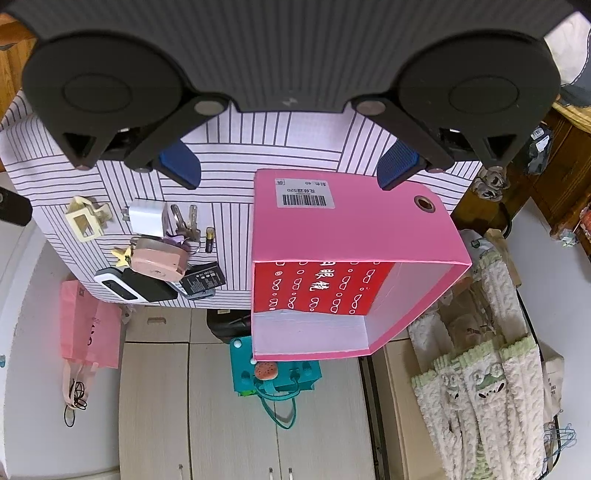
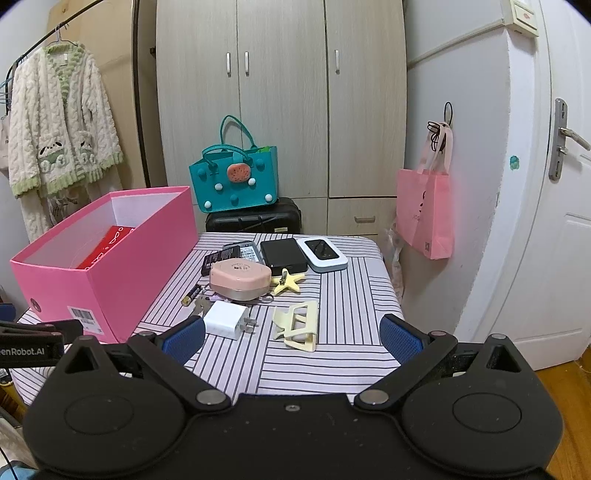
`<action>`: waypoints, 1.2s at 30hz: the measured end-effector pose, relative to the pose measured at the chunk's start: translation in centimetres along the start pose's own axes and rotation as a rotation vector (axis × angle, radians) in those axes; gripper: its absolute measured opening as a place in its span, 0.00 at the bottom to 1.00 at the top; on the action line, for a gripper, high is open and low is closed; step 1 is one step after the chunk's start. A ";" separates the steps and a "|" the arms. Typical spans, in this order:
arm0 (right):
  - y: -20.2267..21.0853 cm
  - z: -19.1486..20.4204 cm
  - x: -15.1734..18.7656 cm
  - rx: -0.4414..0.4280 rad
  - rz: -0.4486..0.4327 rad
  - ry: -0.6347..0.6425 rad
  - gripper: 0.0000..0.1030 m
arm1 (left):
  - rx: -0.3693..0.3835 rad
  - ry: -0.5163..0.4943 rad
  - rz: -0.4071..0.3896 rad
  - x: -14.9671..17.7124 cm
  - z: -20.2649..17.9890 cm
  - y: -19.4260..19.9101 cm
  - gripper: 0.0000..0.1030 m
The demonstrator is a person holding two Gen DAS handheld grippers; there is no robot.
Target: Organize rigid objects
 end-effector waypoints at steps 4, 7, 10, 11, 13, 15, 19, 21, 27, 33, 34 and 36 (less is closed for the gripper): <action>0.0 0.0 0.1 -0.001 0.000 0.001 0.99 | 0.001 0.000 -0.002 0.0 -0.1 -0.1 1.00; -0.1 0.0 0.2 -0.001 0.004 0.000 0.99 | 0.001 -0.001 -0.004 0.1 -0.1 -0.1 1.00; -0.3 0.0 0.2 -0.001 0.008 -0.002 0.99 | -0.011 -0.010 -0.009 0.2 -0.2 -0.2 1.00; -0.3 0.0 0.3 -0.001 0.007 -0.002 0.99 | -0.011 -0.011 -0.010 0.3 -0.2 -0.2 1.00; -0.3 0.0 0.3 -0.001 0.008 -0.002 0.99 | -0.008 -0.011 -0.009 0.4 -0.2 -0.3 1.00; -0.4 -0.1 0.3 -0.001 0.009 -0.002 0.99 | -0.009 -0.013 -0.012 0.5 -0.2 -0.3 1.00; -0.4 -0.1 0.2 -0.002 0.007 -0.002 0.99 | 0.000 -0.004 -0.016 0.5 -0.1 -0.4 1.00; -0.4 -0.2 0.2 -0.003 0.004 -0.002 0.99 | 0.011 0.006 -0.018 0.5 0.0 -0.5 1.00; -0.6 -0.3 0.4 -0.011 -0.015 0.000 0.99 | 0.037 0.025 -0.059 0.6 0.0 -0.1 1.00; -0.5 -0.4 0.6 -0.015 -0.030 0.003 0.99 | 0.056 0.034 -0.114 0.6 -0.2 0.4 1.00; -0.5 -0.5 0.7 -0.016 -0.033 0.002 0.99 | 0.056 0.034 -0.123 0.6 -0.3 0.6 1.00; -0.5 -0.5 0.7 -0.020 -0.041 0.001 0.99 | 0.058 0.031 -0.143 0.6 -0.5 0.9 1.00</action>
Point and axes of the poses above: each gripper's, at about its wrist camera, not at the fingertips, and y roughly against the way its jaws point, z to its left, x to its underside, the point moved 3 cm from there along -y, roughly the way its jaws point, and after that the axes turned 4 degrees about -x, right-handed, at the moved point
